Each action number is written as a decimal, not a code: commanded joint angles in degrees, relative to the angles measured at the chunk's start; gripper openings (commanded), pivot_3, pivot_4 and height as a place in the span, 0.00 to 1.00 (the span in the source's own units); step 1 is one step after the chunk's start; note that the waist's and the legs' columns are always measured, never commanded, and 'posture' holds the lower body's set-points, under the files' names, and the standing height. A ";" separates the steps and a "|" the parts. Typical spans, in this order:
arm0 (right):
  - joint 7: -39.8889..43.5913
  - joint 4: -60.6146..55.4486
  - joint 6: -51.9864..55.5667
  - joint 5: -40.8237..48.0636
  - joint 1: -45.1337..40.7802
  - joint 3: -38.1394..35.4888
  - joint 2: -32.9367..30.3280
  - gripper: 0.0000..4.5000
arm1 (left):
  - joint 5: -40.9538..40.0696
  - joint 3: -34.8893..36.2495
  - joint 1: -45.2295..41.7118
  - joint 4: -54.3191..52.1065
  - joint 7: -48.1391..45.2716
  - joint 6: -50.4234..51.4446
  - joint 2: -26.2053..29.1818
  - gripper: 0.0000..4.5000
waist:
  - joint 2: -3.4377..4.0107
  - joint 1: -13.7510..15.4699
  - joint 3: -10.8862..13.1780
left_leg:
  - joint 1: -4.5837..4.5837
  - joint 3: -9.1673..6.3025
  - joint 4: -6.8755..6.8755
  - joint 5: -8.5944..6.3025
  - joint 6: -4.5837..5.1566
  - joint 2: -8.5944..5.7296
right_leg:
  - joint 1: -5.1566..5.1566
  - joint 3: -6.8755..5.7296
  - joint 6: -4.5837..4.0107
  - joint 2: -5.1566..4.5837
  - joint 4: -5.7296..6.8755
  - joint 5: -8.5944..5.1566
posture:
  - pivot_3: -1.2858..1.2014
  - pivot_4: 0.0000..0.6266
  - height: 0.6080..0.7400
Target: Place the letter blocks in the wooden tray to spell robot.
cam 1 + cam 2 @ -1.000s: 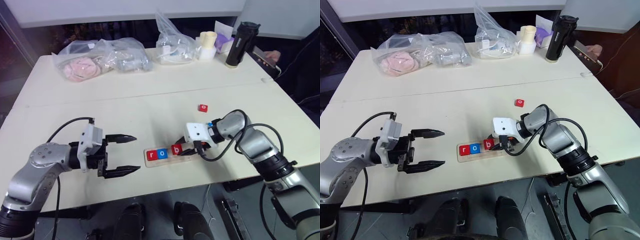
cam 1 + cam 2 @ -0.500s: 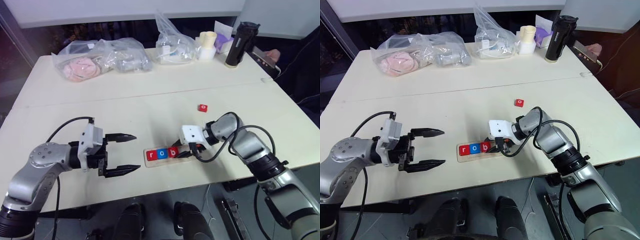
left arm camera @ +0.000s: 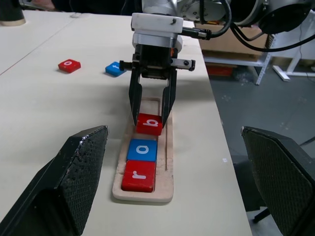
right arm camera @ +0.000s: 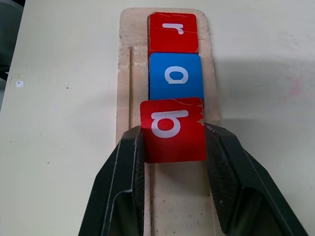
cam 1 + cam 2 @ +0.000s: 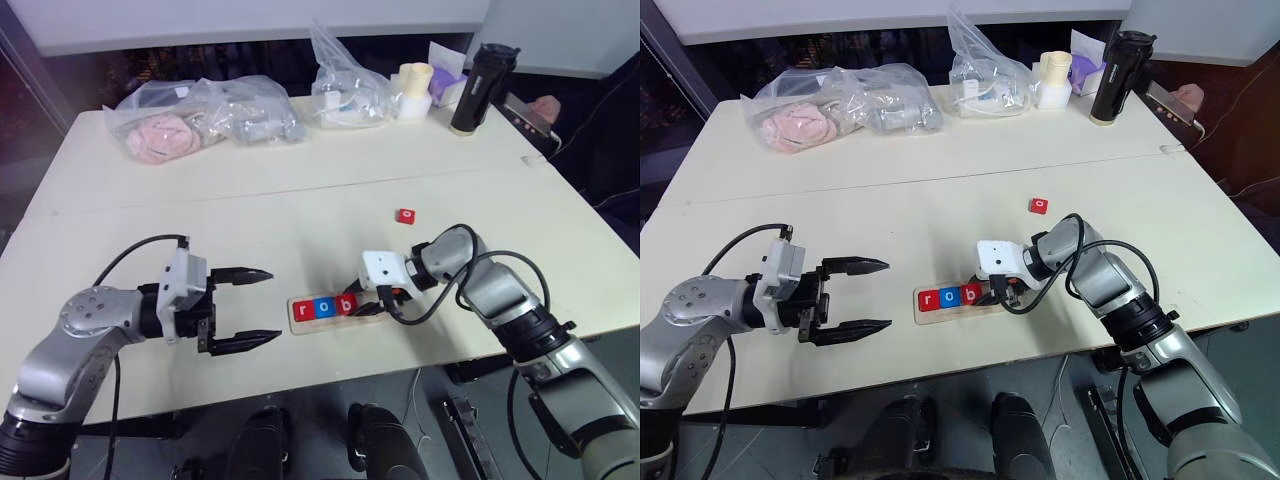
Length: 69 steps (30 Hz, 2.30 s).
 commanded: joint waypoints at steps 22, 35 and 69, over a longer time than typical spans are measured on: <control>-21.24 1.13 12.01 1.66 -9.34 -14.81 3.96 1.00 | 0.37 -0.49 -0.72 -0.59 0.10 -1.86 -0.51 1.00 | 0.00 -0.07 0.00 | 0.01 0.00 0.00 0.00 -0.01 0.00 | -0.01 0.01 -0.03 -0.01 0.02 0.02 | 0.52 0.24 1.00; -67.23 7.73 45.66 -2.99 -13.16 -34.27 22.24 1.00 | 1.79 -2.05 -3.01 1.22 -0.04 -2.65 -2.05 1.00 | 0.04 -0.40 -0.02 | -0.06 0.03 -0.09 0.01 -0.01 0.00 | -0.10 0.03 -0.09 -0.05 0.03 0.06 | 0.52 0.24 1.00; -78.16 29.02 36.60 2.85 -17.33 -36.91 25.55 0.26 | -2.17 1.69 -4.56 -0.42 3.38 0.09 -2.24 1.00 | 0.04 -0.57 -0.02 | 0.03 -0.02 -0.09 0.03 0.02 0.01 | -0.01 0.02 -0.05 0.07 0.06 0.05 | 0.52 0.24 1.00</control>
